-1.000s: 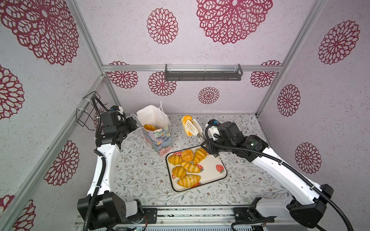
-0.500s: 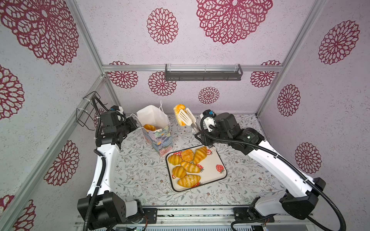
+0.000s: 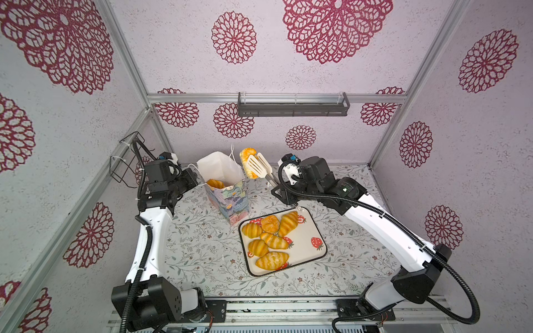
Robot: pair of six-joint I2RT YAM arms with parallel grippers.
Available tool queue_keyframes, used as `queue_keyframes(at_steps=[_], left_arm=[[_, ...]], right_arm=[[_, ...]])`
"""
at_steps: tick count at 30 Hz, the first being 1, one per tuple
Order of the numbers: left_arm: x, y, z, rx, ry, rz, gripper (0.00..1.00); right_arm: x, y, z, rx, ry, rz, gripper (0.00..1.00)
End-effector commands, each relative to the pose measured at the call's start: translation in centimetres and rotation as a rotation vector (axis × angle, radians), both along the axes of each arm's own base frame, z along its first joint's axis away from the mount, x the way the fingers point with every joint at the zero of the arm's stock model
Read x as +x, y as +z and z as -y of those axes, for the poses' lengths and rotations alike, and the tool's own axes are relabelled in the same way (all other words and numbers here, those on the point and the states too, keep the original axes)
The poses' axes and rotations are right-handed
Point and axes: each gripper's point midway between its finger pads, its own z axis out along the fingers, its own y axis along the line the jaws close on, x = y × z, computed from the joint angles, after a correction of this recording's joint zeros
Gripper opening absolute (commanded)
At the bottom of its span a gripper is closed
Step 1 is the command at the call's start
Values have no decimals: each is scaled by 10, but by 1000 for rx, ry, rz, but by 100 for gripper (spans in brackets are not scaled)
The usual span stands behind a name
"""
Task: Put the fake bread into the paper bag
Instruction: 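Lift the pastry with the tongs and carry it toward the paper bag, then lower the pastry into the bag opening beside the left gripper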
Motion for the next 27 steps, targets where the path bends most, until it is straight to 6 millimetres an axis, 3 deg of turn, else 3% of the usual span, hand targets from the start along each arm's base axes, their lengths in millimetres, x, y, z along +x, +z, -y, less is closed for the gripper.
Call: queue_keyframes(at_steps=[1,27], left_arm=[[3,12,-1,9,-8,38,0],[6,11,4,-10,-34,46,0]], right_arm=[[-1,42,-15,99,55,98,32],[21,43,-72,130,160,116,32]])
